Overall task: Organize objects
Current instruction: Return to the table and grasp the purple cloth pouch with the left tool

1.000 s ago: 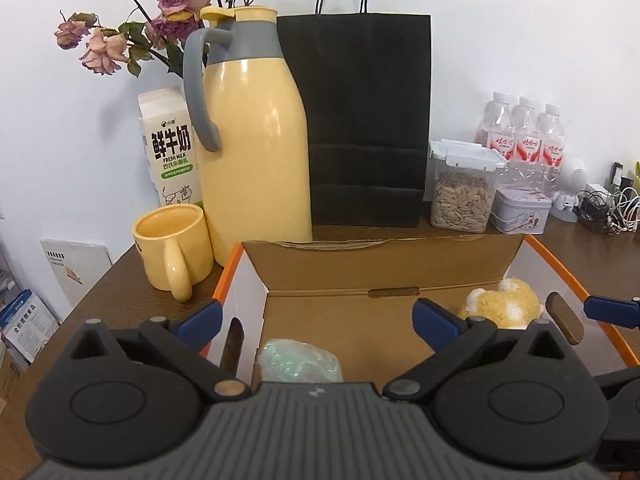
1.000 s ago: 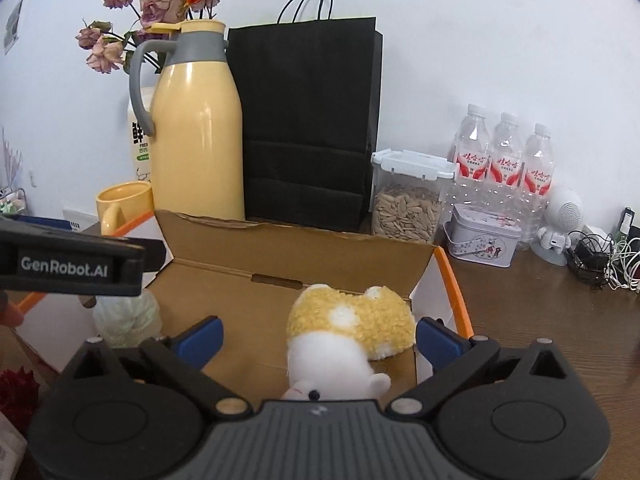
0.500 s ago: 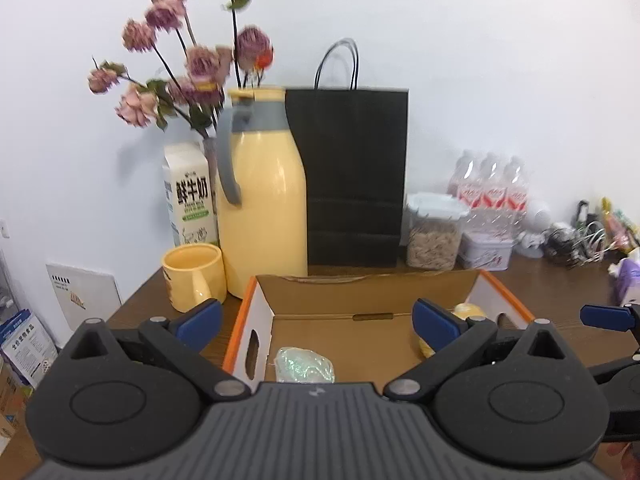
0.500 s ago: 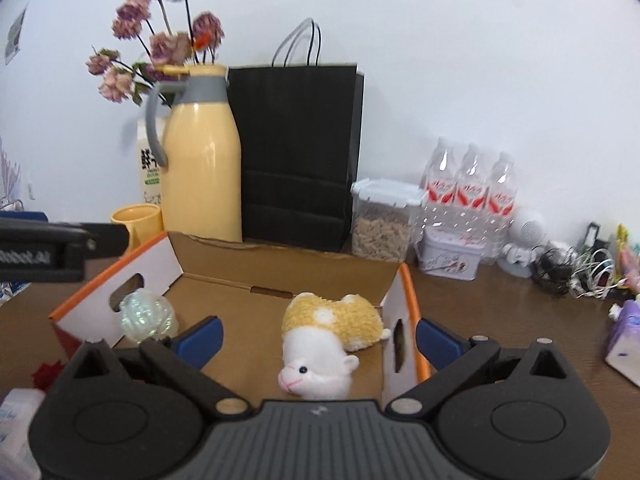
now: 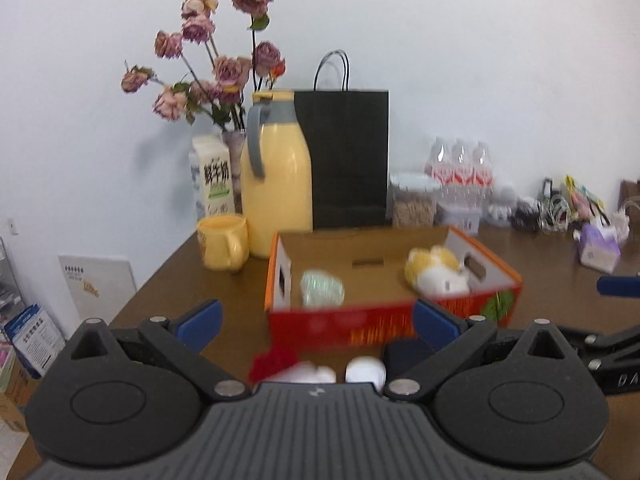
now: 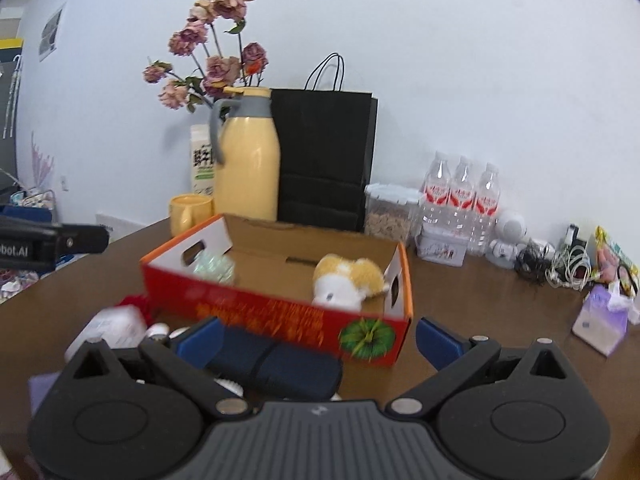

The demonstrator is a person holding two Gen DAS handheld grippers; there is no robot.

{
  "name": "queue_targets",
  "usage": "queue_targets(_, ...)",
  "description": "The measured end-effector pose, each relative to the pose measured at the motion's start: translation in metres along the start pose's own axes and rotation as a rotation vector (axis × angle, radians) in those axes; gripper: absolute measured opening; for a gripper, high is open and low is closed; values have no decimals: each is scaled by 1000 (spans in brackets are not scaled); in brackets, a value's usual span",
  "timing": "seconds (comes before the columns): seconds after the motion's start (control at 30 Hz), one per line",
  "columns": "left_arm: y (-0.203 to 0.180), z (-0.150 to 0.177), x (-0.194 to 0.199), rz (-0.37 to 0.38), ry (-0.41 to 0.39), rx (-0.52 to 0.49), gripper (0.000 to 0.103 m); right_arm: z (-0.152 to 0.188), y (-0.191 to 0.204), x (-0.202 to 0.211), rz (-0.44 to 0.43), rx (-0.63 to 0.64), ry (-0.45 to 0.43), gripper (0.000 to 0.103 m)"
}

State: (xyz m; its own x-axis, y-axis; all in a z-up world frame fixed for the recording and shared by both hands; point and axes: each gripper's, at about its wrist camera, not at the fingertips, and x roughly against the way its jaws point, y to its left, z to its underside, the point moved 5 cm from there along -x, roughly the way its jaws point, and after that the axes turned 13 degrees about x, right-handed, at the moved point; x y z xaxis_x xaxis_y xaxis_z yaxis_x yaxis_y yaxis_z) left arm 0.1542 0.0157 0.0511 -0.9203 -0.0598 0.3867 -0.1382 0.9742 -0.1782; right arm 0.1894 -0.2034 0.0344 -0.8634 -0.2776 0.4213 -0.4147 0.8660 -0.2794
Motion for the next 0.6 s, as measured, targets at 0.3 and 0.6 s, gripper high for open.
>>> queue_targets(0.3, 31, 66, 17, -27, 170, 85, 103, 55, 26, 36, -41, -37, 67, 103)
queue_targets(0.6, 47, 105, 12, -67, 253, 116, 103, 98, 39, 42, -64, -69, 159, 103)
